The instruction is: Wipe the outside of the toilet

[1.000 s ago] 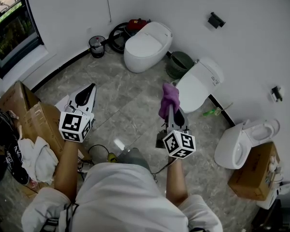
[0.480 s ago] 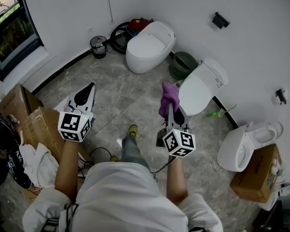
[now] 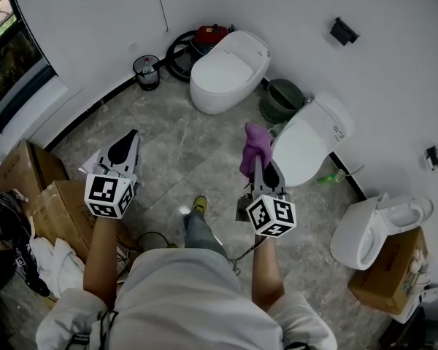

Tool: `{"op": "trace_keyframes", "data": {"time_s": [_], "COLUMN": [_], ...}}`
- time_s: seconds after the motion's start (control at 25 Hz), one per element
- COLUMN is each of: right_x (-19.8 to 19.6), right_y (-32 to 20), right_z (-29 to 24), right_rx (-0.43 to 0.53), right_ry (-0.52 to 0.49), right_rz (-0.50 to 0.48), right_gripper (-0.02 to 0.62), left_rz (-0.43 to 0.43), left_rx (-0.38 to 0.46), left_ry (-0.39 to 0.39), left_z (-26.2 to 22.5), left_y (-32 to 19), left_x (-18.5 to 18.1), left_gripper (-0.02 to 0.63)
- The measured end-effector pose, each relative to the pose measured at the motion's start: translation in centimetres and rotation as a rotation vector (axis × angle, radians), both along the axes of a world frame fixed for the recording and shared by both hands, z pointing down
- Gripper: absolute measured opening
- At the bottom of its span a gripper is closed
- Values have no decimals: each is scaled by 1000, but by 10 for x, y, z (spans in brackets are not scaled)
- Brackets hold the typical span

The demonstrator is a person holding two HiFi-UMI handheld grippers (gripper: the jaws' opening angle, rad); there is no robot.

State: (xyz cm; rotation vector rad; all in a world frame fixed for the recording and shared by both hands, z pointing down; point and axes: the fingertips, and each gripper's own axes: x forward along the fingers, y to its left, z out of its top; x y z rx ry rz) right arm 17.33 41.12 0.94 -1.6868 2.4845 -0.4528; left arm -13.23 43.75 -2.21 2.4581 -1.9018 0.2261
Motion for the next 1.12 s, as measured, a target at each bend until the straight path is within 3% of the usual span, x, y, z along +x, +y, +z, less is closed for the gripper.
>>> {"op": "trace_keyframes", "data": {"time_s": [0.56, 1.12], "right_x": [29, 39], "right_y": [-192, -279], "right_z": [9, 31], "right_rx": [-18, -45], "right_ry": [-12, -29], "right_rz": [-61, -40], "right_gripper": [57, 57], "left_rz": [-52, -45], "left_rx": [-29, -49], "left_ry": [-31, -57], "left_z": [1, 17], "left_y": [-178, -264], "left_x": [32, 41], "left_gripper": [14, 14]}}
